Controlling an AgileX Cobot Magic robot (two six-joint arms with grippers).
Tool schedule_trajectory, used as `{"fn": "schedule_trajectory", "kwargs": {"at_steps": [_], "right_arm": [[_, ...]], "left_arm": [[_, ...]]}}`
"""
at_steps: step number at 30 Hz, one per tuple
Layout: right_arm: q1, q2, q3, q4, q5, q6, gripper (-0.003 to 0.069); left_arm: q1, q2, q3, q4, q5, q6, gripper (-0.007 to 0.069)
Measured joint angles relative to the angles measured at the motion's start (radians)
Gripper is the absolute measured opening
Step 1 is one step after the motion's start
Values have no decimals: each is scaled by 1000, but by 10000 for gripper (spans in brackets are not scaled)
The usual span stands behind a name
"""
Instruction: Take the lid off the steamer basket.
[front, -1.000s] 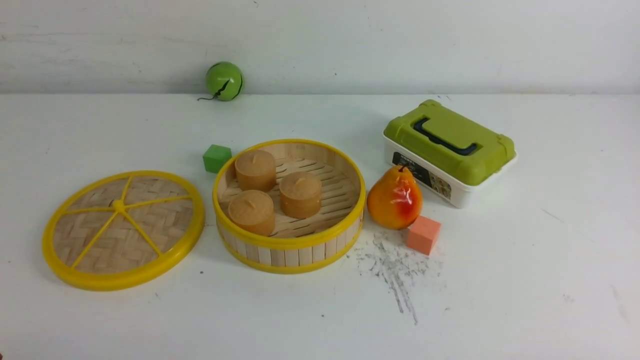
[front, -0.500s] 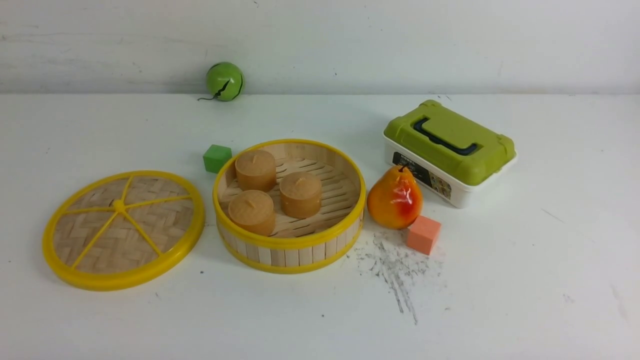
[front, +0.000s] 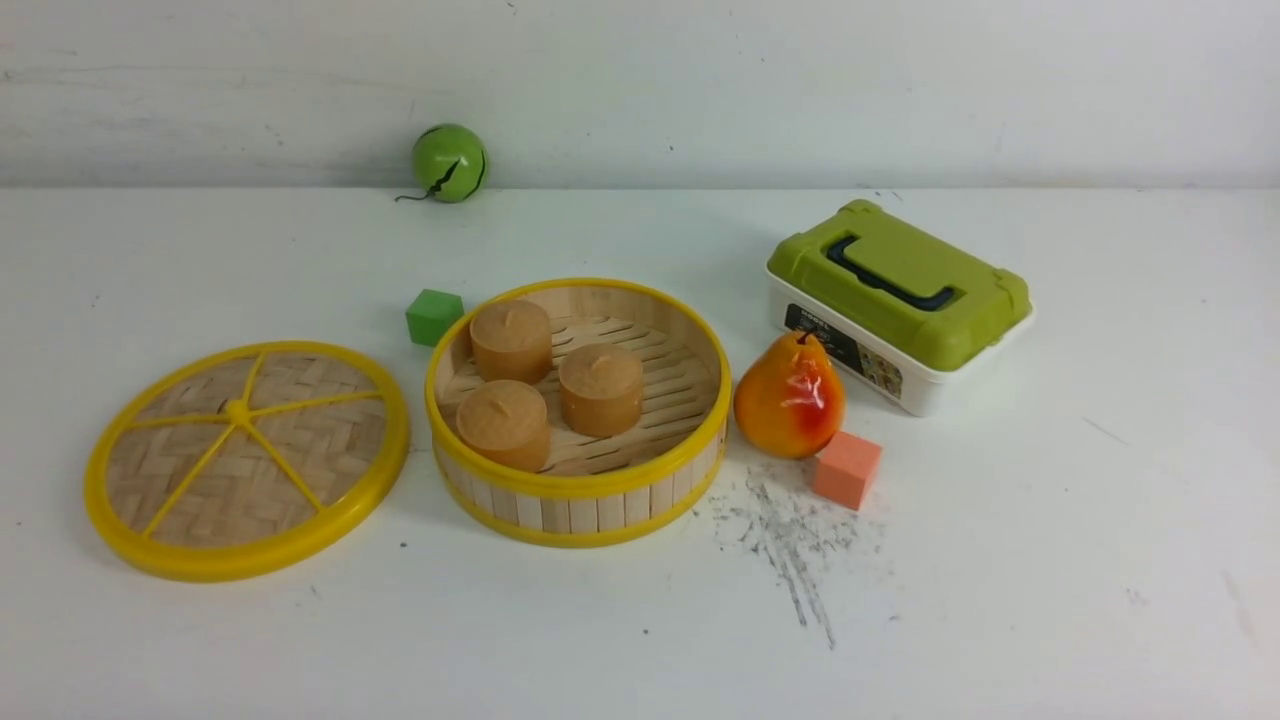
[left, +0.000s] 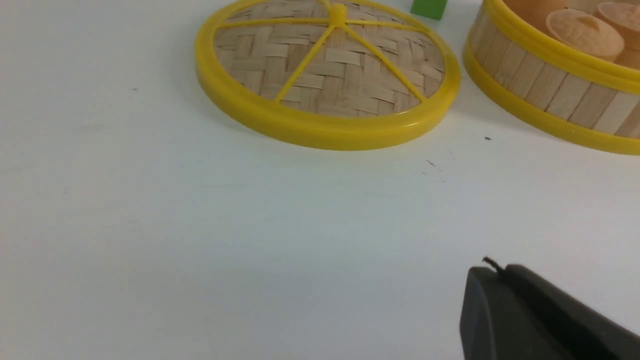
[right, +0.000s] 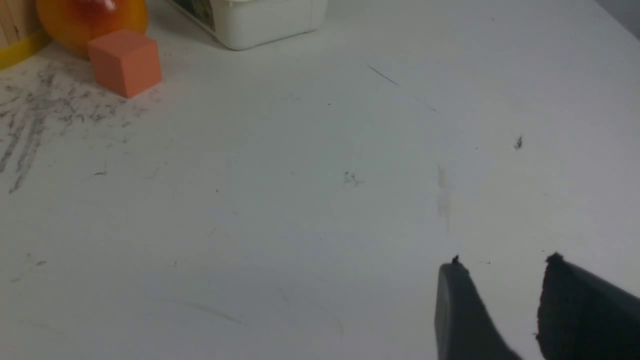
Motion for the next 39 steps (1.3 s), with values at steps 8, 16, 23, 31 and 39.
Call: {"fn": "schedule_trajectory", "kwargs": {"at_steps": [8,16,23,31,39], "right_arm": [[0,0,0,0,0,0,240],[0,0,0,0,0,0,240],[0,0,0,0,0,0,240],[0,0,0,0,0,0,240],[0,0,0,0,0,0,240]], "left_arm": [[-21,0,0,4,-4,0,18],[-21,0,0,4,-6,0,20],[-21,0,0,4,-7,0,23],[-21,0,0,4,-8,0,34],[-21,0,0,4,-8,0,43]]}}
